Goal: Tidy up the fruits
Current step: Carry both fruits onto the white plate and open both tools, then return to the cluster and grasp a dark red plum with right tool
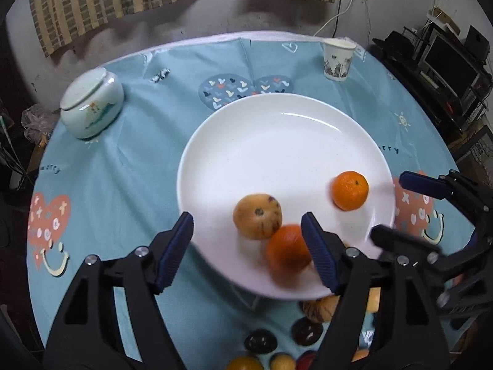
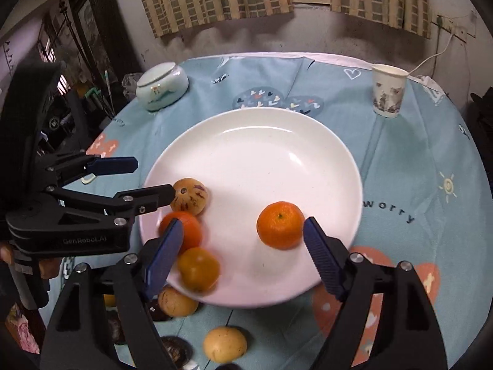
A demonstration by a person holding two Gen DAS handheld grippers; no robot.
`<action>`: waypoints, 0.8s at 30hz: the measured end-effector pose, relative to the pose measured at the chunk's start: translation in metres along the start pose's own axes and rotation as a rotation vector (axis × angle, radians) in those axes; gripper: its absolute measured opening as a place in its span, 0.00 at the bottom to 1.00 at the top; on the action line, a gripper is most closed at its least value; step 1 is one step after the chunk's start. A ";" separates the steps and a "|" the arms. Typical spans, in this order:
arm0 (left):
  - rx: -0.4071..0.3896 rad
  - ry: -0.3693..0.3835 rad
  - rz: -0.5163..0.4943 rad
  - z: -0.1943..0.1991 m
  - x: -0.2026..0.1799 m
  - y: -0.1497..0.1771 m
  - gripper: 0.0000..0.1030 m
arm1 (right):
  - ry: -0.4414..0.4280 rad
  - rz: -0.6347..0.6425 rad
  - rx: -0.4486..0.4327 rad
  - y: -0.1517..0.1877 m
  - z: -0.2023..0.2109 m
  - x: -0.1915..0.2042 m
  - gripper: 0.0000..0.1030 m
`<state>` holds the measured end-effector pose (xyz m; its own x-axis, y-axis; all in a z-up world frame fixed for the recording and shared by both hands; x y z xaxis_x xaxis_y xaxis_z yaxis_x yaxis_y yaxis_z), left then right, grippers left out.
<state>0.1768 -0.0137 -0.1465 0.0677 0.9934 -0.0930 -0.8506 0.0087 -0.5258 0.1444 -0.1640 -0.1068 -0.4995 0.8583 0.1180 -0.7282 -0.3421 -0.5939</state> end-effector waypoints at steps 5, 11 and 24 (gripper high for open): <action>-0.043 0.044 -0.028 0.049 0.009 0.059 0.73 | -0.032 -0.047 -0.004 0.057 0.049 0.011 0.83; 0.116 0.090 0.003 0.065 0.015 0.164 0.73 | -0.042 -0.133 0.112 0.170 0.077 0.041 0.84; 0.194 0.056 0.019 0.084 0.016 0.223 0.77 | 0.014 -0.113 0.094 0.202 0.095 0.067 0.84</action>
<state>-0.0551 0.0139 -0.1942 0.0747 0.9856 -0.1514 -0.9362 0.0170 -0.3510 -0.0802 -0.2120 -0.1431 -0.4054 0.8985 0.1685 -0.8208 -0.2767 -0.4997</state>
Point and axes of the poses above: each gripper's, at about its wrist camera, not at the fingertips, and z roughly against the way its jaws point, x to its left, y to its underside, the point moved 4 cm from there along -z, roughly the way its jaws point, and after that the axes turned 10 degrees about z, right-handed, at the moved point
